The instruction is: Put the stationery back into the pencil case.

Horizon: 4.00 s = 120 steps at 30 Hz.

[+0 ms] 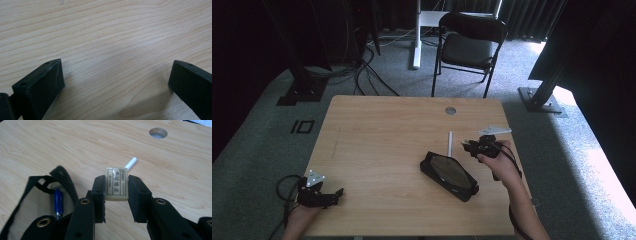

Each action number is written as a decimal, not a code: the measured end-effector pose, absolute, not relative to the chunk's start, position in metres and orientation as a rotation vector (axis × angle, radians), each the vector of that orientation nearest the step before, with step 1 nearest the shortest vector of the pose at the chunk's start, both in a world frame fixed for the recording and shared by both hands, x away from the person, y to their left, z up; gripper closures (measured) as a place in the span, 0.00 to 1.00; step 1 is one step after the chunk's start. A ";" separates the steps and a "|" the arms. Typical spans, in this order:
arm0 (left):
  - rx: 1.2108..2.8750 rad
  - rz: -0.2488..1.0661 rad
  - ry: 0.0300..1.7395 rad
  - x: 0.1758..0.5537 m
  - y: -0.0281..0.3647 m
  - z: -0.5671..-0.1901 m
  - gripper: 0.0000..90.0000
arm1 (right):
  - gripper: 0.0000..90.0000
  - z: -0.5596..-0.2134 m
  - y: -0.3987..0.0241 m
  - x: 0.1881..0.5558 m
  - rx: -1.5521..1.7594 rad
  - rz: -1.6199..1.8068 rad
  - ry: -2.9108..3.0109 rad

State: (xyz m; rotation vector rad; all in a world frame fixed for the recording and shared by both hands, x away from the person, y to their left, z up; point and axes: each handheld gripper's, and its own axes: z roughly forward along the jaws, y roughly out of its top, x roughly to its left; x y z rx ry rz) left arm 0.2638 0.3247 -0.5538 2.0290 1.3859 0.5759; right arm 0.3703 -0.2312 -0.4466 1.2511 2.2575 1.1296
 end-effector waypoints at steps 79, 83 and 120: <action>2.028 0.576 1.386 0.264 0.325 -0.554 0.00 | 0.76 -0.496 -0.130 0.369 0.992 0.863 2.744; 2.028 0.576 1.386 0.264 0.325 -0.554 0.00 | 0.75 -0.498 -0.129 0.369 0.978 0.834 2.755; 2.029 0.576 1.386 0.264 0.325 -0.554 0.00 | 0.70 -0.444 -0.194 0.377 1.136 1.109 2.444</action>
